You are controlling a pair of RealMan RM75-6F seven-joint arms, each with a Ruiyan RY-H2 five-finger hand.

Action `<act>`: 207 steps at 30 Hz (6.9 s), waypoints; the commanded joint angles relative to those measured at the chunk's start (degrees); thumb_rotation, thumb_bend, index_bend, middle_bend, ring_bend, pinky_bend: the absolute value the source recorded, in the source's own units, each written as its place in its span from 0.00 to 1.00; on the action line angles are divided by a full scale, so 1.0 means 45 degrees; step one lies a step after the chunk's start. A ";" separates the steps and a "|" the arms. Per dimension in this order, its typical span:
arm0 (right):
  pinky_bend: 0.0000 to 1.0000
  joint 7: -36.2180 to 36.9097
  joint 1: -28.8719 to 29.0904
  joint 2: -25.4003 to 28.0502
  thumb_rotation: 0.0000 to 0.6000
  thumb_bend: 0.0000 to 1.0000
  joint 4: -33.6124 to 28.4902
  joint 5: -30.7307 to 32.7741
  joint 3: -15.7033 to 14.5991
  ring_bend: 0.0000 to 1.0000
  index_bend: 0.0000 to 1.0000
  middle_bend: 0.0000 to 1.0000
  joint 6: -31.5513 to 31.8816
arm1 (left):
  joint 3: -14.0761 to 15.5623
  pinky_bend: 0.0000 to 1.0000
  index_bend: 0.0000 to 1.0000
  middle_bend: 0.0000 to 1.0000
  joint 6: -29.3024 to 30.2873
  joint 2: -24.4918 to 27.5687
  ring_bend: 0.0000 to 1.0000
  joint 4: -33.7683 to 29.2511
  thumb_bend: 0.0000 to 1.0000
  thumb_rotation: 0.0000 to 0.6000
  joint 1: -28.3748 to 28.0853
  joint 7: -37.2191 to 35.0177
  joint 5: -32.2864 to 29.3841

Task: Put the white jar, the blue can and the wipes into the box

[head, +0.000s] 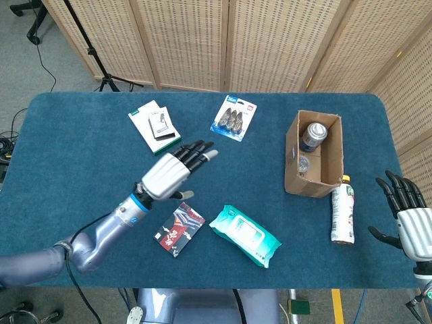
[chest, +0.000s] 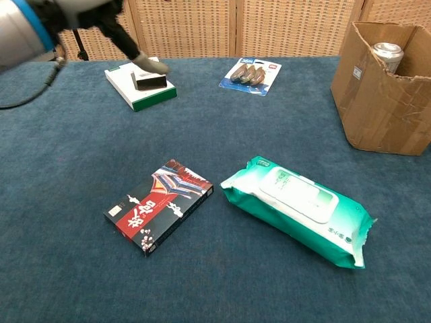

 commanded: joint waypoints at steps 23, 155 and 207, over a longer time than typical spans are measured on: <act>0.00 -0.6388 0.6224 -0.1159 1.00 0.00 0.3266 -1.0303 -0.1335 0.00 0.08 0.00 -0.1900 | 0.1389 0.20 0.00 0.00 0.4634 0.3854 0.00 0.0751 0.00 1.00 0.6403 -0.5679 -0.1211; 0.40 -0.2578 0.9580 -0.3682 1.00 1.00 1.5091 -0.5350 -0.3908 0.35 0.68 0.53 -0.2852 | 0.0534 0.20 0.00 0.00 0.3387 0.3726 0.00 0.0985 0.00 1.00 0.6676 -0.6077 -0.0528; 0.05 -0.1561 0.1626 -0.1066 1.00 0.00 0.1198 0.2481 -0.1314 0.00 0.00 0.00 0.0639 | 0.0609 0.04 0.00 0.00 0.5327 0.2774 0.00 0.0950 0.00 1.00 0.8748 -0.2418 -0.1933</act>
